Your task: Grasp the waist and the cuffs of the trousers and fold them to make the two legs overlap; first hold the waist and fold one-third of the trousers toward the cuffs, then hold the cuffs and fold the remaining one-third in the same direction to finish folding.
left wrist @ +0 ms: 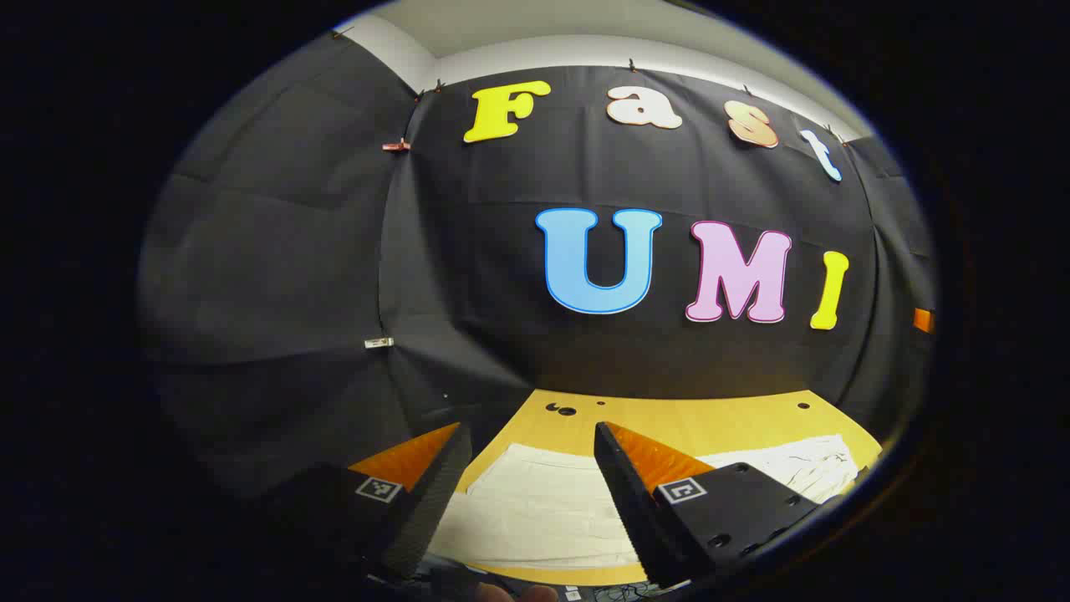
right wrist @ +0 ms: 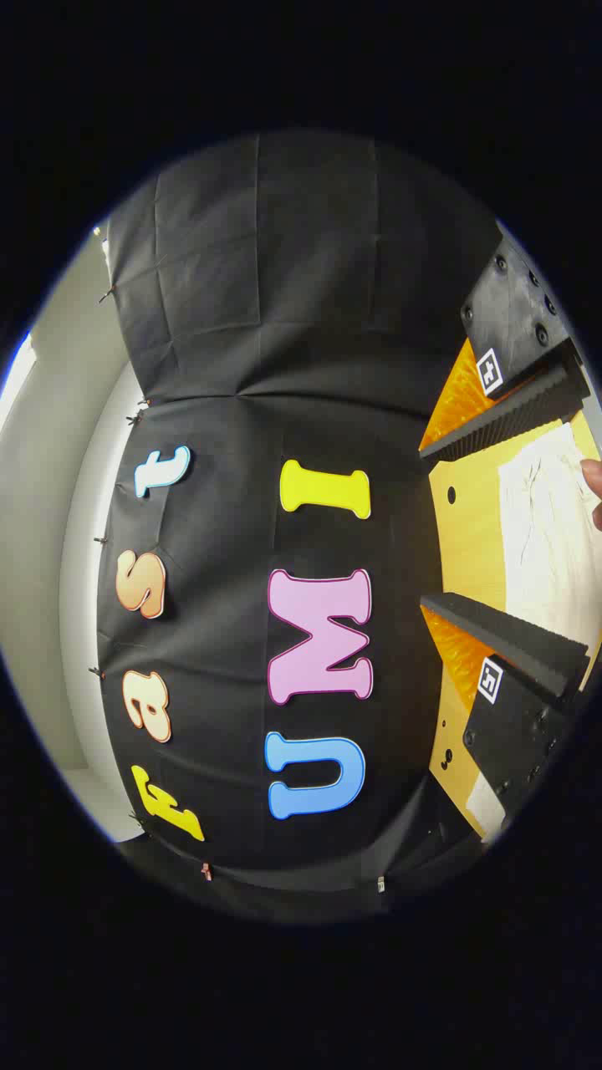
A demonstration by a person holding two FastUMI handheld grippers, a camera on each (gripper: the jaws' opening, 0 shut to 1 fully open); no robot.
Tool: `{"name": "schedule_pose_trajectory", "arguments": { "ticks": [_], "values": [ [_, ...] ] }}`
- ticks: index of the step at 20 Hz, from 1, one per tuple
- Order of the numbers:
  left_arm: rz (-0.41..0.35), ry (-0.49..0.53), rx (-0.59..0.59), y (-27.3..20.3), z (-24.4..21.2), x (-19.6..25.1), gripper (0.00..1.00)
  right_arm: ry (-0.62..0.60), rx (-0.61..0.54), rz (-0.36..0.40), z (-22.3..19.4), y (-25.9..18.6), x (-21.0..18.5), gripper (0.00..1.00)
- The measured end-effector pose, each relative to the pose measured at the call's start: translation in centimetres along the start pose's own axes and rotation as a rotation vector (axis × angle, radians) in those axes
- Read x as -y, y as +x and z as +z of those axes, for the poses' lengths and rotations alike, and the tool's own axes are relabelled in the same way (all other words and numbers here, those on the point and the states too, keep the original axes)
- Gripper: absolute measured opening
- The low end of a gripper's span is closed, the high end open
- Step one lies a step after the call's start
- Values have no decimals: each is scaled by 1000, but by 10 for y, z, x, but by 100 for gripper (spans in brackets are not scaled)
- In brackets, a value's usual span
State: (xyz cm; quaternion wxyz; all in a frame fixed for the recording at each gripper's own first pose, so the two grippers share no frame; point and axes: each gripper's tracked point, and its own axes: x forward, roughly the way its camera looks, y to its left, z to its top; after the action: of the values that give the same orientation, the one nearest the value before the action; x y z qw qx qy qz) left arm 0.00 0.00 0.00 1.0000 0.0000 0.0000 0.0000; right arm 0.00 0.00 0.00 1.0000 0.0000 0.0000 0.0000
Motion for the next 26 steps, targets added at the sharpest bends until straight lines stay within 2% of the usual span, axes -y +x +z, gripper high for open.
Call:
{"name": "schedule_pose_trajectory", "arguments": {
  "ticks": [8,13,14,15,19,23,26],
  "values": [
    [-10,-2,-29,6,-12,7,95,14,-17,-17,-13,1,11,96],
    [-24,68,-19,9,-14,2,95,-24,-21,-21,-18,-4,14,96],
    [-27,94,-15,9,-15,0,91,-32,-24,-22,-19,-3,14,96],
    [-27,125,-12,11,-16,-5,95,-46,-25,-22,-22,-4,16,97],
    [-72,284,-10,19,-31,-21,94,-164,-30,-20,-30,-1,27,97],
    [-171,563,-11,22,-58,-31,96,-373,-15,2,-35,4,46,97],
    [-264,744,-57,23,-97,-39,96,-539,-32,36,-50,7,62,97]
  ]
}}
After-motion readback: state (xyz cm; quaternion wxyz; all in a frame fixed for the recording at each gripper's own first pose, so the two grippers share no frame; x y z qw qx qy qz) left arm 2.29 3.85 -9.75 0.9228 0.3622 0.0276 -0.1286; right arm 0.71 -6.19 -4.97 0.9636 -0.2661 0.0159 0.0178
